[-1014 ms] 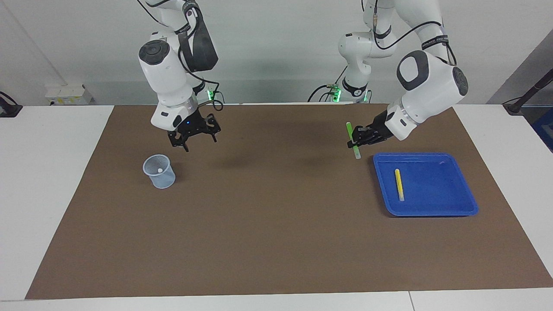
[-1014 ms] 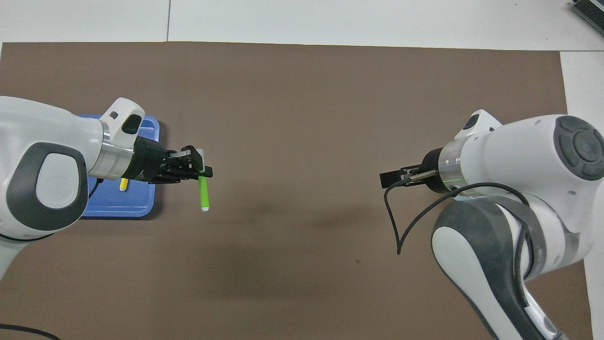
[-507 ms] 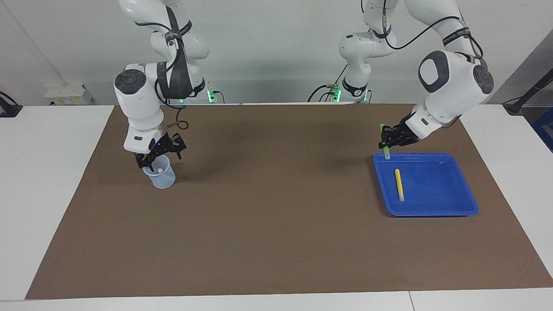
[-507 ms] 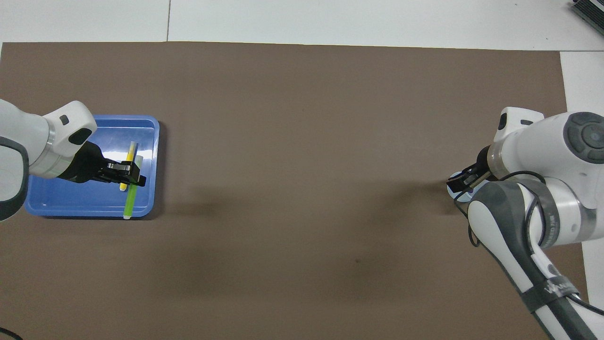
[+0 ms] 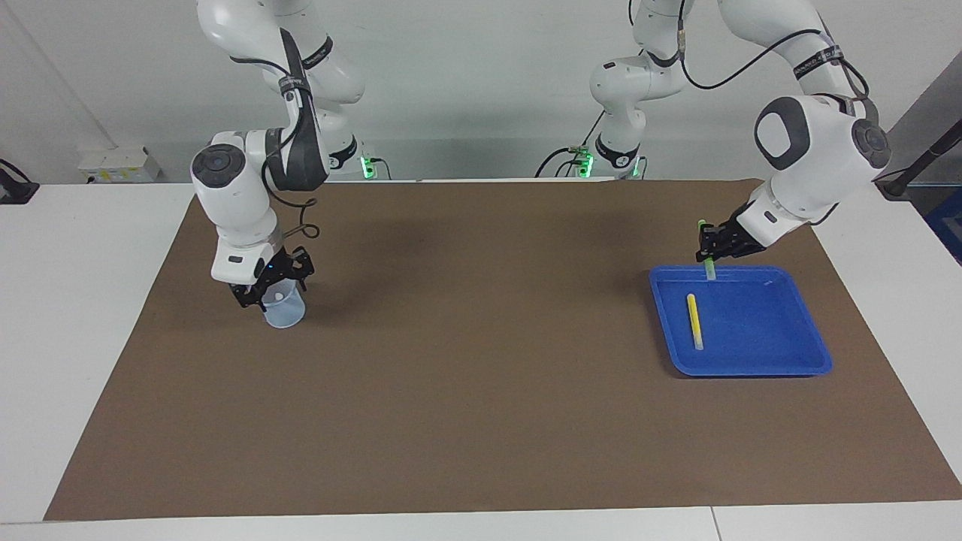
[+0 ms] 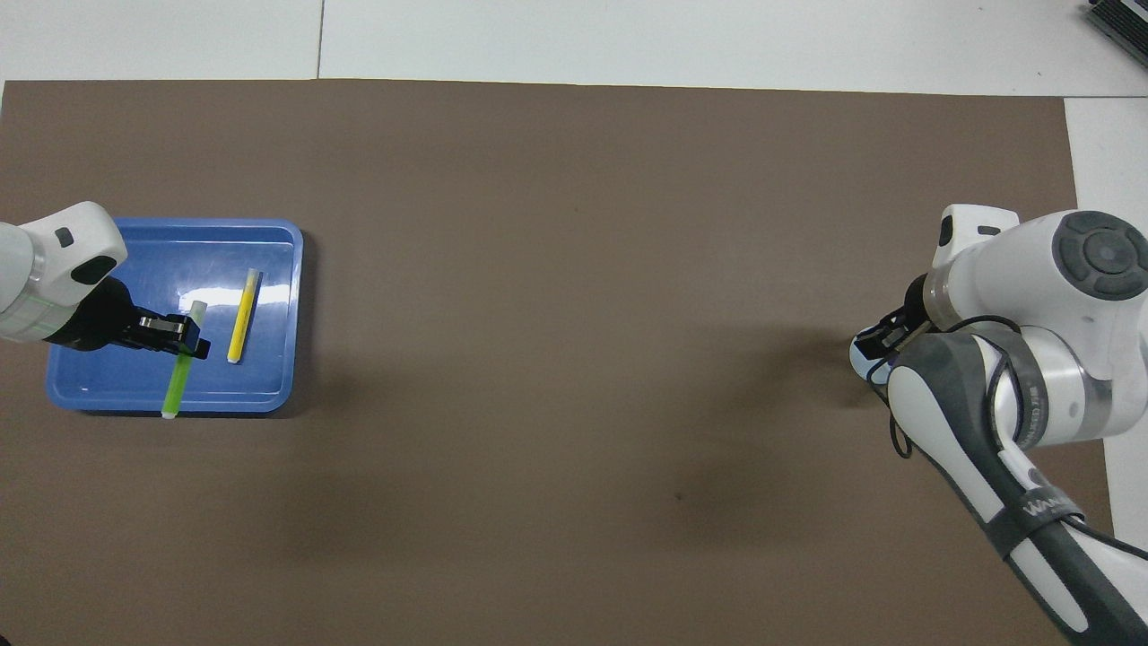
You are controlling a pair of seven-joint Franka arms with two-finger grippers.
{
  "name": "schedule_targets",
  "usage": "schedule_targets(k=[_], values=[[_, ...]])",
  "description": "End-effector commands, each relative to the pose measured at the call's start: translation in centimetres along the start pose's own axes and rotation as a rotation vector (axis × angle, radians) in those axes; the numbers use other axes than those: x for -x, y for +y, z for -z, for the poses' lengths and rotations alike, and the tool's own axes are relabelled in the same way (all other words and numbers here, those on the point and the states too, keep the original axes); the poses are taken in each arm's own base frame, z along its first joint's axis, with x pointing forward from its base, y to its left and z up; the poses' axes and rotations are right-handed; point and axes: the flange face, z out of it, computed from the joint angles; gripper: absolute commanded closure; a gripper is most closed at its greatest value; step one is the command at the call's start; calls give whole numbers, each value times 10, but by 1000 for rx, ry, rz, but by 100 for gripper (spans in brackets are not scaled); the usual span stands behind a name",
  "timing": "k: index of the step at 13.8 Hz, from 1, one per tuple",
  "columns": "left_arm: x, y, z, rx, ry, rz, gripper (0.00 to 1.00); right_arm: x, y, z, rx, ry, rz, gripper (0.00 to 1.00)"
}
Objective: Right arm passes pens to left for tray arrangement
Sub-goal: 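Lower the green pen into the blue tray and release it with the left gripper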
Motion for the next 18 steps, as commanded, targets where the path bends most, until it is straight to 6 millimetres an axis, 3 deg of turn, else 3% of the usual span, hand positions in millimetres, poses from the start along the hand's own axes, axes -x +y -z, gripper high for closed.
schedule_targets(k=[1, 5, 7, 13, 18], values=[[-12, -23, -6, -37, 3, -36, 100, 4, -1, -5, 7, -19, 24, 18], [-19, -55, -22, -61, 16, -42, 100, 14, 7, -6, -3, -38, 8, 26], [-20, -77, -27, -59, 23, -41, 100, 18, 8, -7, -14, -57, 3, 39], [-41, -94, -61, -76, 69, -33, 100, 19, 9, -6, -24, -68, -3, 50], [-43, -125, -80, -111, 99, -21, 100, 21, 11, -8, -25, -62, -7, 100]])
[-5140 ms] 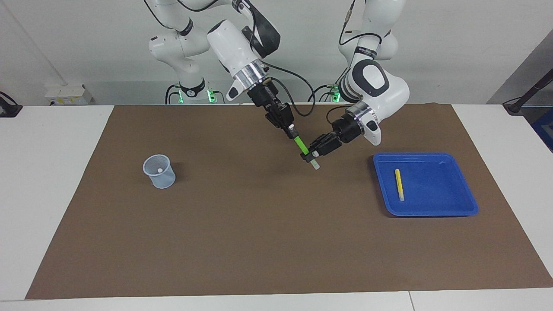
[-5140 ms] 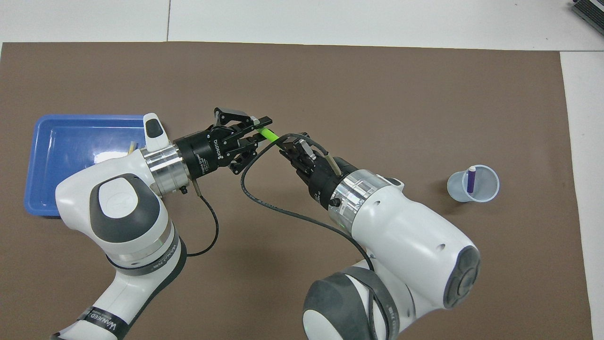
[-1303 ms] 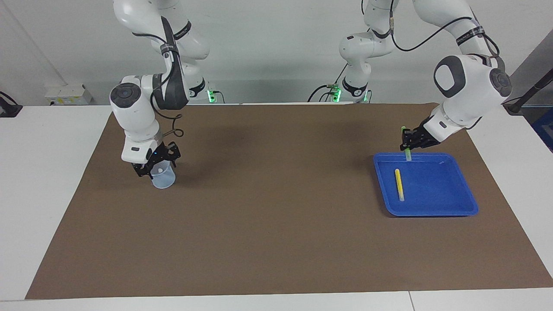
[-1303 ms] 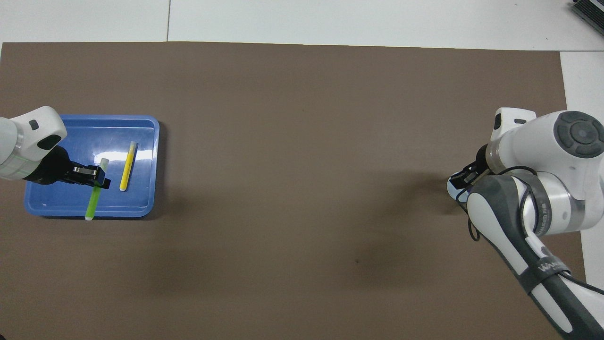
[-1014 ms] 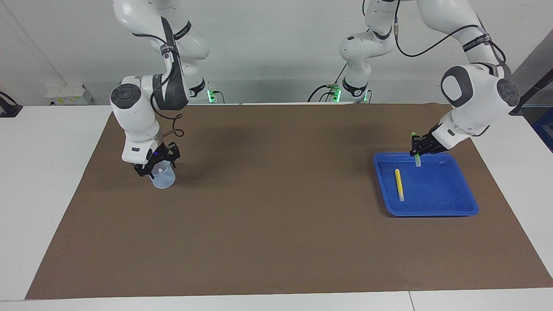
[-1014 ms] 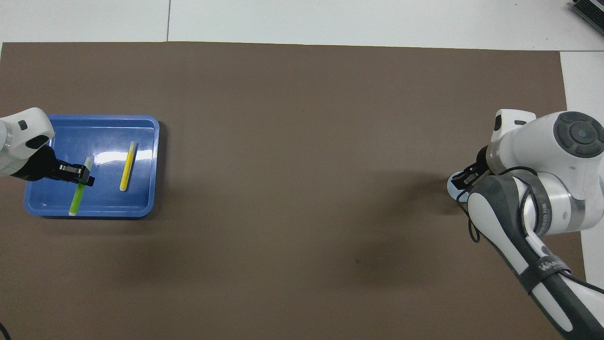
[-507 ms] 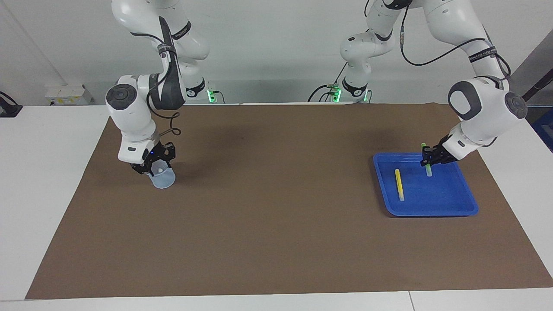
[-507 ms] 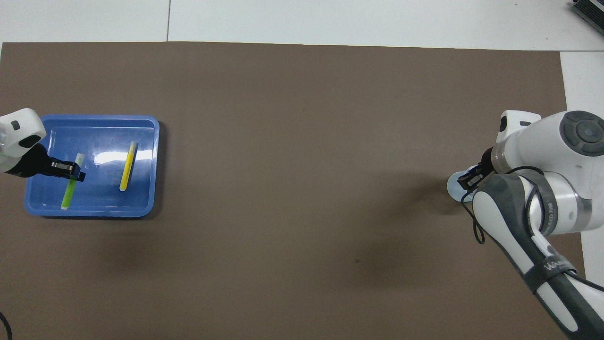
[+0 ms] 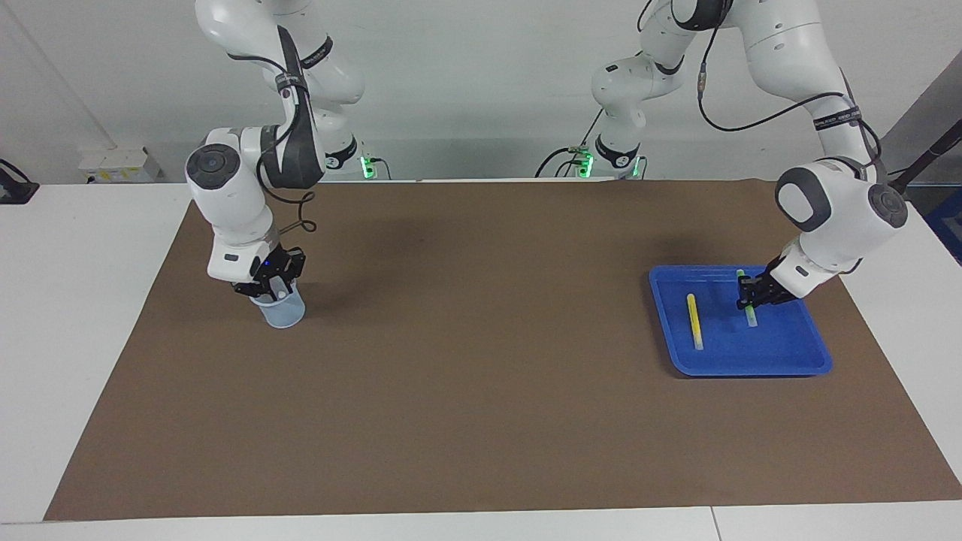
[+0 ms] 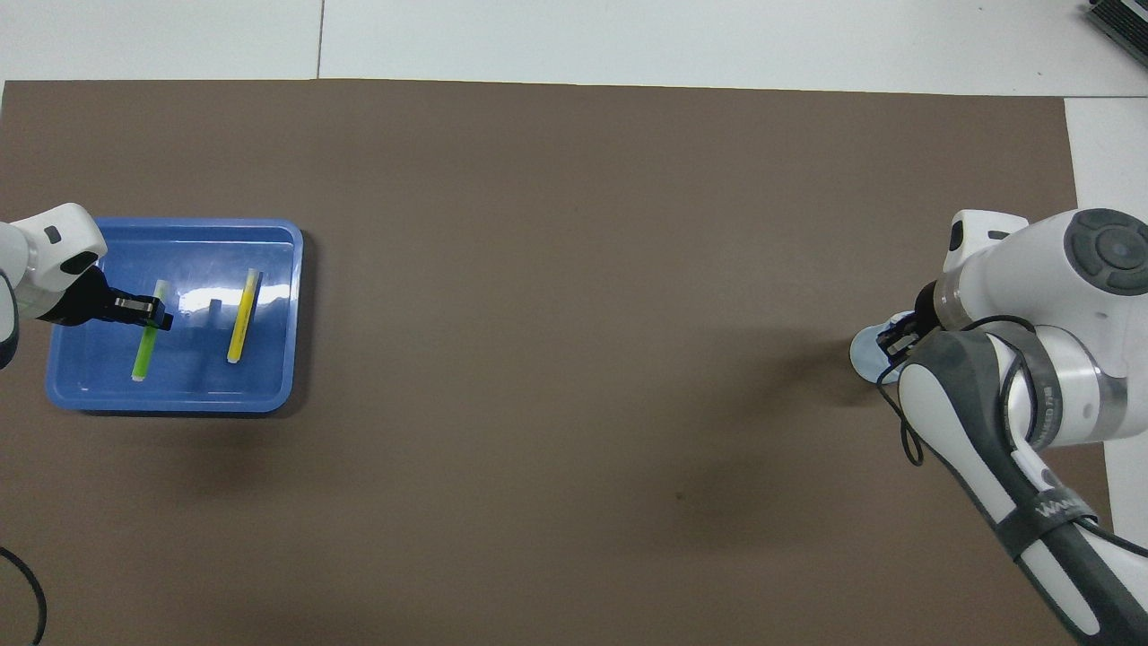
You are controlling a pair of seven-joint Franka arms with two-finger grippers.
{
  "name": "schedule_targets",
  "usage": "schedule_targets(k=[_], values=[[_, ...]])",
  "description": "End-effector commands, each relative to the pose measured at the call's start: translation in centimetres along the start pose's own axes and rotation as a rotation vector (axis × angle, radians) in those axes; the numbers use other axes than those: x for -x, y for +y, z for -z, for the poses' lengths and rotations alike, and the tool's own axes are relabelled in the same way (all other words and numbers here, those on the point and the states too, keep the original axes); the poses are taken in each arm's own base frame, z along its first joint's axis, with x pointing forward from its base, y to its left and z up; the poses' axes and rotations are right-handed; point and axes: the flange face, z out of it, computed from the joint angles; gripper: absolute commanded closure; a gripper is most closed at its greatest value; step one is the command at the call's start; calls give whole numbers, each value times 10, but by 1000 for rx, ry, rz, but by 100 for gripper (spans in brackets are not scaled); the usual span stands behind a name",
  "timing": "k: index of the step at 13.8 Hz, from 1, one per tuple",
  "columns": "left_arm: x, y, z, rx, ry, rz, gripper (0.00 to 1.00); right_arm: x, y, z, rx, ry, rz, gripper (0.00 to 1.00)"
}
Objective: Right arm passes pens to left for tray arrangement
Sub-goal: 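Lower the green pen into the blue tray and release it with the left gripper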
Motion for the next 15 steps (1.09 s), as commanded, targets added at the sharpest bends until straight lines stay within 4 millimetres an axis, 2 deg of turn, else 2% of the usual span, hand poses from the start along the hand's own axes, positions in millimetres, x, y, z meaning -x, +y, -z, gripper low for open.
schedule_targets(k=[1, 3, 7, 9, 12, 14, 15], values=[[-3, -13, -12, -25, 20, -10, 100, 10, 8, -9, -5, -16, 6, 100], [1, -18, -19, -32, 34, 1, 100, 10, 9, -9, -8, -16, 3, 100], [-1, -4, -35, -33, 46, 27, 100, 12, 10, -9, -13, -22, -1, 100], [-7, 12, -37, -33, 44, 32, 100, 11, 11, -1, -25, -42, -2, 100], [-6, 14, -43, -40, 59, 48, 100, 4, 13, 31, -30, -57, -3, 100], [-4, 14, -49, -48, 77, 49, 100, -2, 10, 59, -46, -30, -13, 100], [-3, 14, -50, -50, 82, 48, 100, -8, 2, 72, -57, -24, -5, 100]])
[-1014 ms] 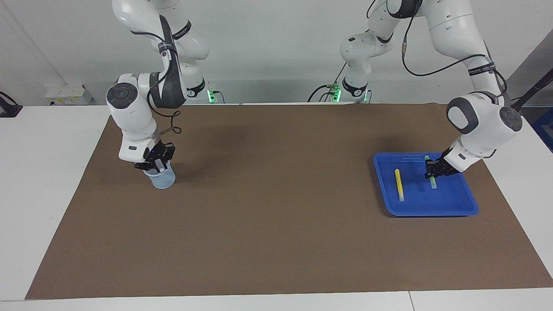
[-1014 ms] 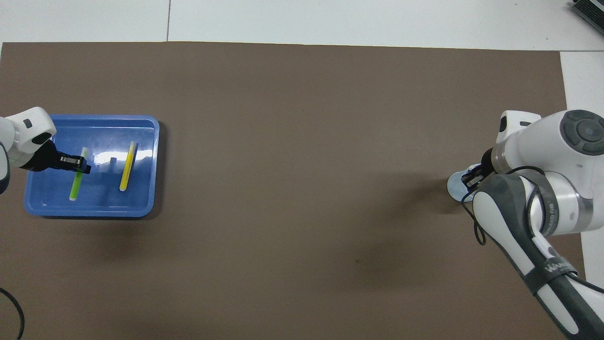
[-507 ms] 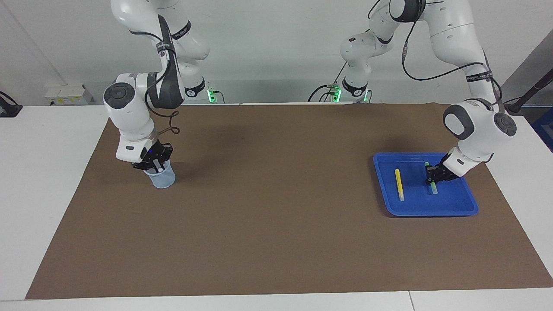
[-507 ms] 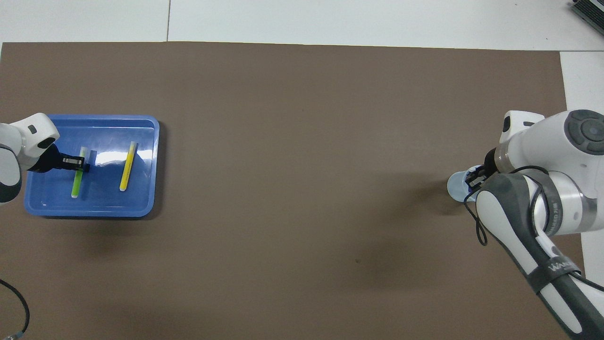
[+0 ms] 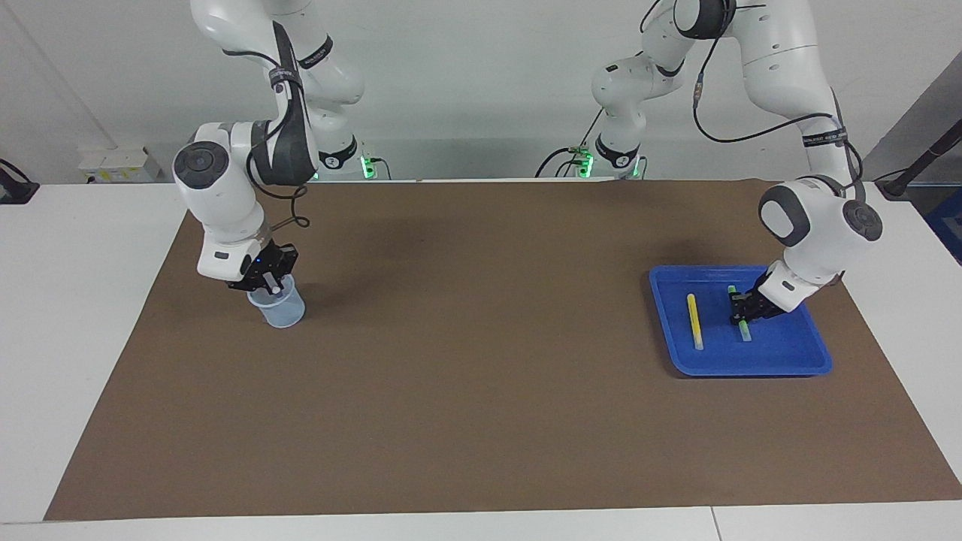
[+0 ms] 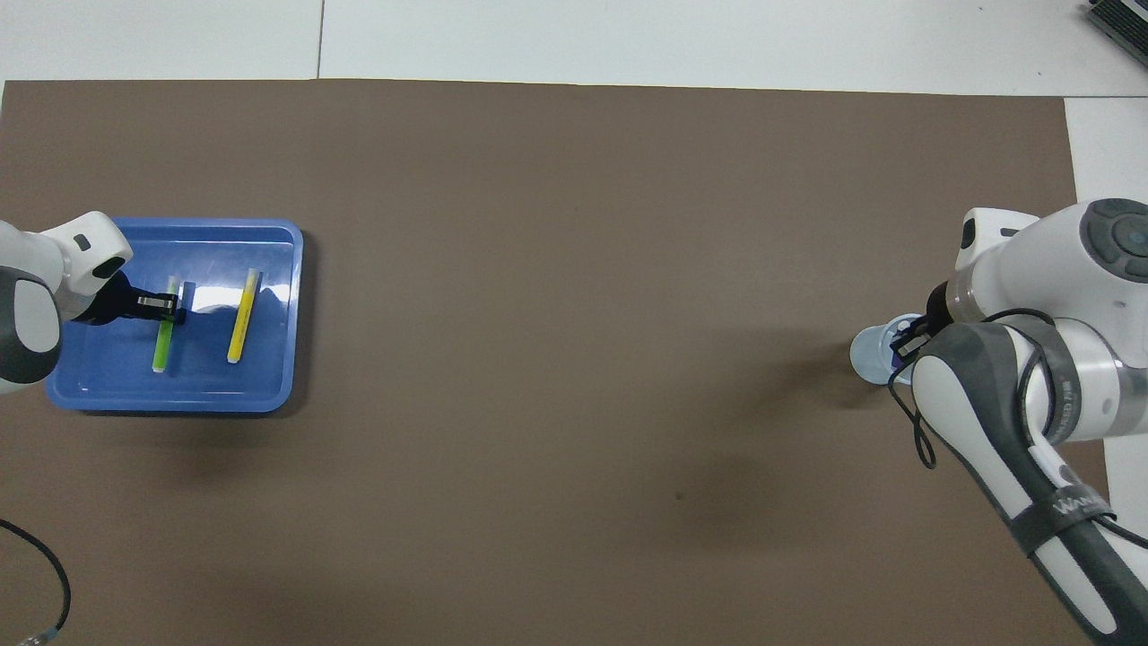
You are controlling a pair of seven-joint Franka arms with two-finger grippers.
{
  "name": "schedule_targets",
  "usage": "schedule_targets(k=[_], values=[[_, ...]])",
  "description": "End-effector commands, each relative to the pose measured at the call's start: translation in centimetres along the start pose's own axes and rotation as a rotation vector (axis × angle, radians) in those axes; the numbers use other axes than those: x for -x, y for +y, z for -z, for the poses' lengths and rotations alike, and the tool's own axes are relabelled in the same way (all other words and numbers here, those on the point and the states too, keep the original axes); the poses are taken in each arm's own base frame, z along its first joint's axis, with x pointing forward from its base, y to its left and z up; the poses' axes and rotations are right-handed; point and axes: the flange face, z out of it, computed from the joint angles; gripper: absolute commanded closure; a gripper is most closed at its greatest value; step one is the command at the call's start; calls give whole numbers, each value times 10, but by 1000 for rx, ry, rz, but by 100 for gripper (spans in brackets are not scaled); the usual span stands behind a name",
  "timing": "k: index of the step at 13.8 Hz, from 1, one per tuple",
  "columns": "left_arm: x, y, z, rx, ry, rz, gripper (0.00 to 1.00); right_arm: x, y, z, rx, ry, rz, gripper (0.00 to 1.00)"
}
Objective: Right arm passes pens to left for tray arrangement
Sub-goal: 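Lower the green pen into the blue tray and release it with the left gripper, then grasp a purple pen in the white cup with the right gripper and lift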
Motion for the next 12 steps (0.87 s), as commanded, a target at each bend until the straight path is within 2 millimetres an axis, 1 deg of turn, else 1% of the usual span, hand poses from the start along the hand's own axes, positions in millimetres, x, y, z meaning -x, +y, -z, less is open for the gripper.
schedule_targets(k=[1, 2, 4, 5, 6, 7, 9, 10, 11, 12], values=[[3, 6, -15, -25, 31, 2, 100, -7, -11, 39, -26, 23, 19, 100], [2, 7, -15, -28, 39, 1, 95, -9, -12, 46, -27, 33, 18, 100], [2, 6, -15, -31, 45, -1, 63, -20, -21, 69, -2, 70, 44, 100], [2, 6, -15, -32, 46, -2, 54, -23, -25, 77, 0, 70, 54, 100], [1, 6, -15, -32, 46, -2, 49, -27, -33, 85, 3, 73, 69, 100], [0, 6, -14, -33, 49, -4, 41, -29, -39, 95, 11, 82, 79, 100], [-1, 5, -12, -33, 51, -2, 40, -37, -52, 110, 14, 106, 98, 100], [-1, 5, -12, -32, 48, -2, 39, -41, -60, 113, 13, 114, 95, 100], [-1, 5, -12, -32, 48, -2, 38, -47, -71, 113, -13, 127, 52, 100], [-1, 5, -11, -32, 46, -2, 37, -50, -79, 114, -66, 150, -30, 100]])
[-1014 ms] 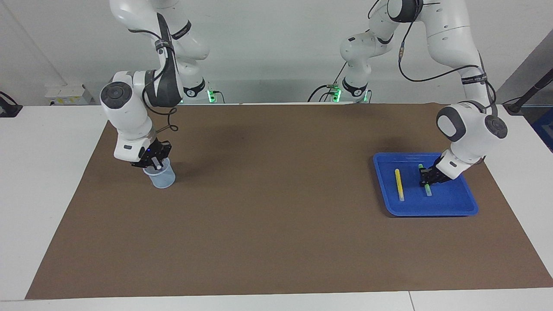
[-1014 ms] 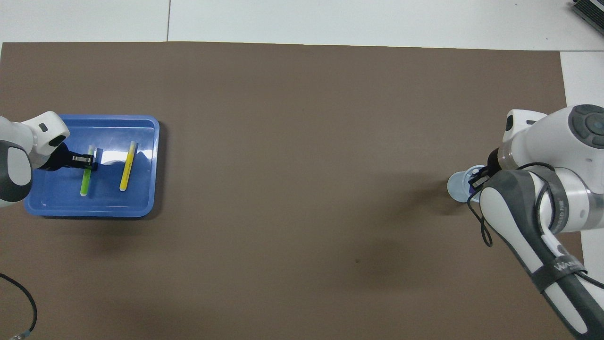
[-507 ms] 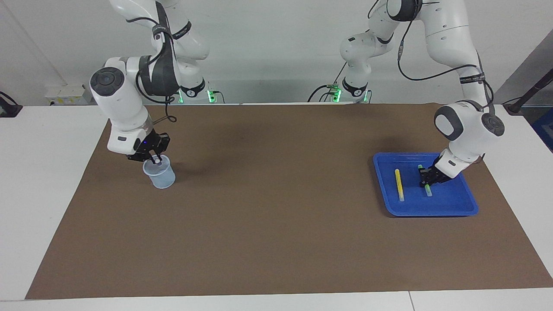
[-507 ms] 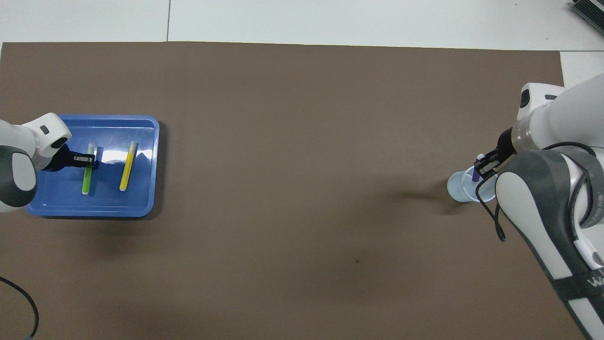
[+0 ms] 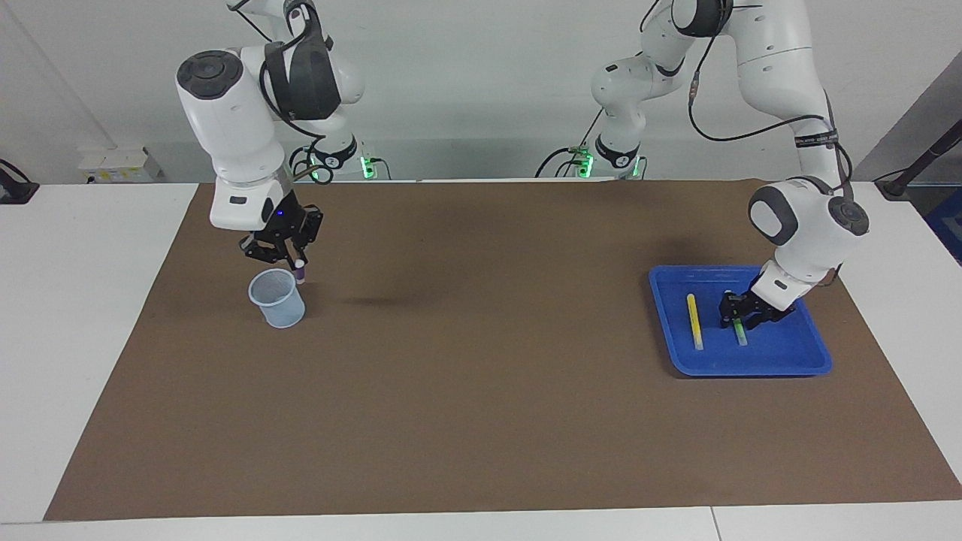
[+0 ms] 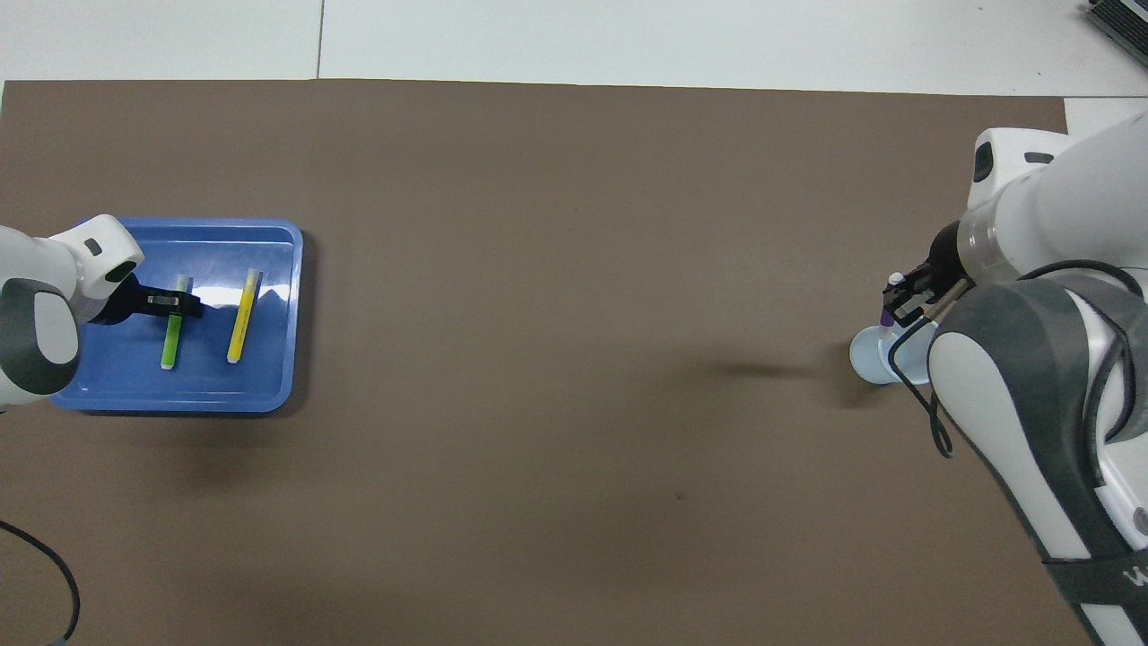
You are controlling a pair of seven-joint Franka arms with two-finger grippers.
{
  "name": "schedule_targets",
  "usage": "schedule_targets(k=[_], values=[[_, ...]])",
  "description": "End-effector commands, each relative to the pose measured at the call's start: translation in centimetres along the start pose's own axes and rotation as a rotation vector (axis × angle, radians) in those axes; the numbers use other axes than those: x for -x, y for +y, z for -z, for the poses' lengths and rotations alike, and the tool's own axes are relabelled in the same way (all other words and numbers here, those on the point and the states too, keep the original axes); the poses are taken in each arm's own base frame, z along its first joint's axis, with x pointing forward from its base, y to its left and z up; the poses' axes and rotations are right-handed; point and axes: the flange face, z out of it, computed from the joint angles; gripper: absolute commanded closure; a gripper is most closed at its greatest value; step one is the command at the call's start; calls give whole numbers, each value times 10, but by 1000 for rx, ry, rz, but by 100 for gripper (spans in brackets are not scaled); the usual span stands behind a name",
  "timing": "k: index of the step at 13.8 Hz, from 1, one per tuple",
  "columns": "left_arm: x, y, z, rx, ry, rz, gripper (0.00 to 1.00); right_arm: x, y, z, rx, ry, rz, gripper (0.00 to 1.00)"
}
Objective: Right arm passes pens to left for tray arrangement
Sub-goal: 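Grasp a purple pen in the white cup with the right gripper and lift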
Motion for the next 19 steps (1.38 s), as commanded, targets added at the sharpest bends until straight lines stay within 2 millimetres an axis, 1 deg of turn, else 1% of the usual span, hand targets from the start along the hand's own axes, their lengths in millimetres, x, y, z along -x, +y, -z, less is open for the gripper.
schedule_targets(k=[1, 2, 3, 4, 5, 6, 7, 8, 9, 10, 11, 12, 14, 15, 17, 19], values=[[0, -2, -6, -12, -1, 8, 35, -9, -19, 5, -99, 38, -202, 100], [-2, -3, -2, -5, -2, 12, 30, -18, -37, 5, -139, 46, -291, 100], [-7, -2, 4, 8, -11, 17, 28, -22, -45, 6, -177, 53, -378, 100], [-11, -1, 9, 40, -23, 34, 27, -26, -50, 5, -209, 63, -451, 100], [-17, 0, 19, 64, -30, 46, 26, -33, -60, 7, -234, 92, -488, 100], [-22, 2, 29, 75, -40, 44, 25, -36, -66, 2, -259, 107, -521, 100], [-26, 7, 40, 89, -44, 44, 25, -33, -72, -3, -298, 123, -588, 100], [-29, 10, 50, 126, -36, 65, 24, -32, -79, -11, -361, 162, -651, 100], [-31, 13, 63, 148, -22, 79, 24, -31, -85, -17, -395, 215, -700, 100], [-31, 15, 73, 161, -10, 105, 23, -35, -101, -24, -403, 249, -711, 100], [-31, 21, 85, 183, 5, 146, 23, -36, -107, -25, -403, 276, -739, 100], [-32, 29, 94, 221, 18, 202, 22, -41, -121, -26, -421, 290, -791, 100], [-32, 39, 113, 326, 43, 335, 22, -52, -150, -28, -448, 360, -914, 100], [-33, 44, 118, 382, 44, 397, 22, -57, -170, -29, -466, 386, -961, 100], [-35, 59, 123, 497, 33, 510, 22, -60, -200, -31, -507, 433, -1075, 100], [-38, 76, 125, 601, 14, 620, 22, -58, -216, -39, -531, 492, -1138, 100]])
